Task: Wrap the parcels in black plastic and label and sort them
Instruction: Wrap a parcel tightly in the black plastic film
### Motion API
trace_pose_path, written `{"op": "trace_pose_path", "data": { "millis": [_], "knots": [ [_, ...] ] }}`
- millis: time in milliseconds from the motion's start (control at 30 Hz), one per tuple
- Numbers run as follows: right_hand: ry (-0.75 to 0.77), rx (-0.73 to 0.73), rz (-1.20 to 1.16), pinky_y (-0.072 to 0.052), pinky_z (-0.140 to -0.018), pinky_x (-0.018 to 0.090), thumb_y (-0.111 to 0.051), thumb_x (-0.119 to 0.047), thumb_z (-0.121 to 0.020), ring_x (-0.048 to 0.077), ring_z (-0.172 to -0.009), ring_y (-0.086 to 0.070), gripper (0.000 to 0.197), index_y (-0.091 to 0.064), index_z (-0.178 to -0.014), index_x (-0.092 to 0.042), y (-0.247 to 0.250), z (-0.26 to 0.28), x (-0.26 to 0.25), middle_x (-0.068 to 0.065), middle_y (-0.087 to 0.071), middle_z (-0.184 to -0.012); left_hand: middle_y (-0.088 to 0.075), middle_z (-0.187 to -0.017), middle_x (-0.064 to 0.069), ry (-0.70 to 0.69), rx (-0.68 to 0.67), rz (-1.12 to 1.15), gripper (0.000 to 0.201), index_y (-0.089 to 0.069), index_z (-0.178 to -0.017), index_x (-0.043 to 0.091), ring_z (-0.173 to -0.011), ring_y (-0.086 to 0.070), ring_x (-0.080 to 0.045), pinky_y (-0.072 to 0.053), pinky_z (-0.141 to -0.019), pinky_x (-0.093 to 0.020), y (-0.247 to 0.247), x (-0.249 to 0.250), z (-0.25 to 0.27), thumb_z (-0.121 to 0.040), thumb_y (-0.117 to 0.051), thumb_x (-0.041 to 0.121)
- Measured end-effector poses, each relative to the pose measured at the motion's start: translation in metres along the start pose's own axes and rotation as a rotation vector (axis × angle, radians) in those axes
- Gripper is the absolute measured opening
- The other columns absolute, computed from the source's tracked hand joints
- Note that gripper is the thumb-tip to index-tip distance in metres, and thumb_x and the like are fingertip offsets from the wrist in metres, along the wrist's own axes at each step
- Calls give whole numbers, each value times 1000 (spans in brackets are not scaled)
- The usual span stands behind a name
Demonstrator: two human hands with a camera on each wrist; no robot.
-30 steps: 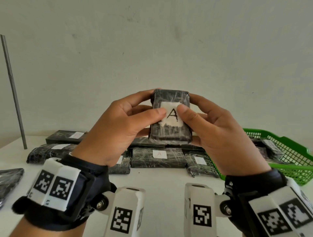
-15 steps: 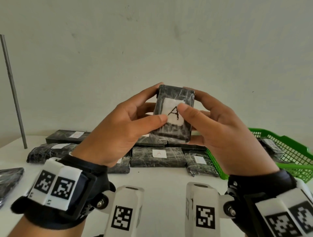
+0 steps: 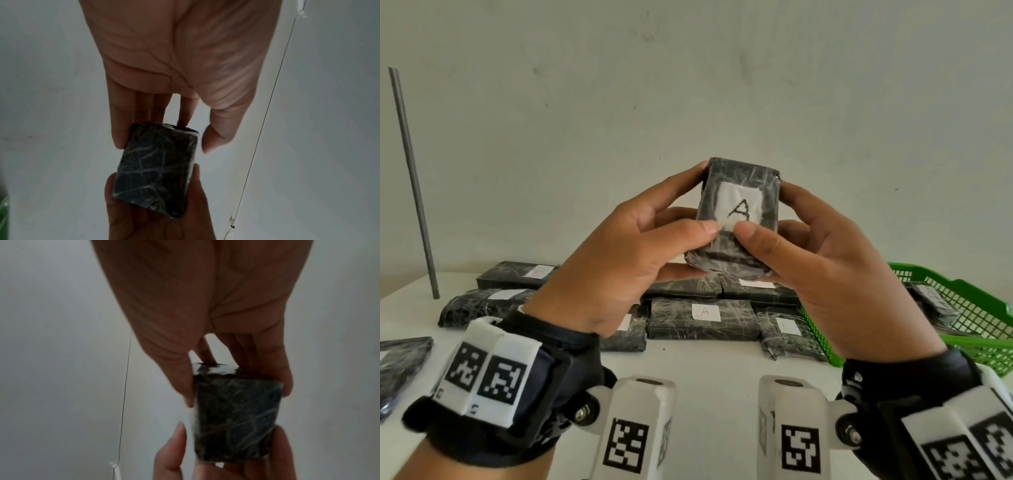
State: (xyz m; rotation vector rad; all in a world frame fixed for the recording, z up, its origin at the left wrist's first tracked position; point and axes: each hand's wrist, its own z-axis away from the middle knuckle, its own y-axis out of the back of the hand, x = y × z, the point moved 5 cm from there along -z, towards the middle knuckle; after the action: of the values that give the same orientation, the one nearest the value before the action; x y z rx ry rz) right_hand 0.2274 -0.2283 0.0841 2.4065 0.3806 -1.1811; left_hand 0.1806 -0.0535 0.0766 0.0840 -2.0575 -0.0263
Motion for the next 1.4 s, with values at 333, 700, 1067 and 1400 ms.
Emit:
{"op": "trace_pose_path", "data": {
  "millis": [333,700,1067,1400],
  "knots": [
    [4,-29,28,-55,-103,47,-70,-39,-97,18,-105,-77,48,-56,-143,-43,-1,-1,2,-2,-79,-116,-77,-117,-11,-5,37,6,69,-52,-150,35,-103,-75,-19,-62,-83,-29,2,-2,-1,-84,-70,24],
    [-38,-120,-57,-48,-111,53,-65,-39,-89,26,-118,-72,57,-55,-143,-50,5,0,7,1,-76,-124,-78,-117,-8,13,1,8,74,-51,-150,34,-103,-76,-18,-61,-85,-30,1,-1,0,-81,-75,29],
    [-58,-54,-4,-53,-103,52,-72,-53,-83,22,-106,-77,61,-55,-142,-47,4,0,9,1,-79,-117,-77,-116,-8,-2,8,-51,74,-47,-152,36,-107,-75,-20,-60,-88,-26,-7,-4,-2,-83,-73,28],
    [-101,128,-170,-63,-72,39,-62,-40,-95,21,-79,-77,30,-71,-112,-17,12,3,3,6,-80,-89,-77,-118,-4,16,-65,-118,64,-50,-146,41,-110,-74,-22,-57,-101,-38,-19,-5,0,-86,-68,24]
  ]
}}
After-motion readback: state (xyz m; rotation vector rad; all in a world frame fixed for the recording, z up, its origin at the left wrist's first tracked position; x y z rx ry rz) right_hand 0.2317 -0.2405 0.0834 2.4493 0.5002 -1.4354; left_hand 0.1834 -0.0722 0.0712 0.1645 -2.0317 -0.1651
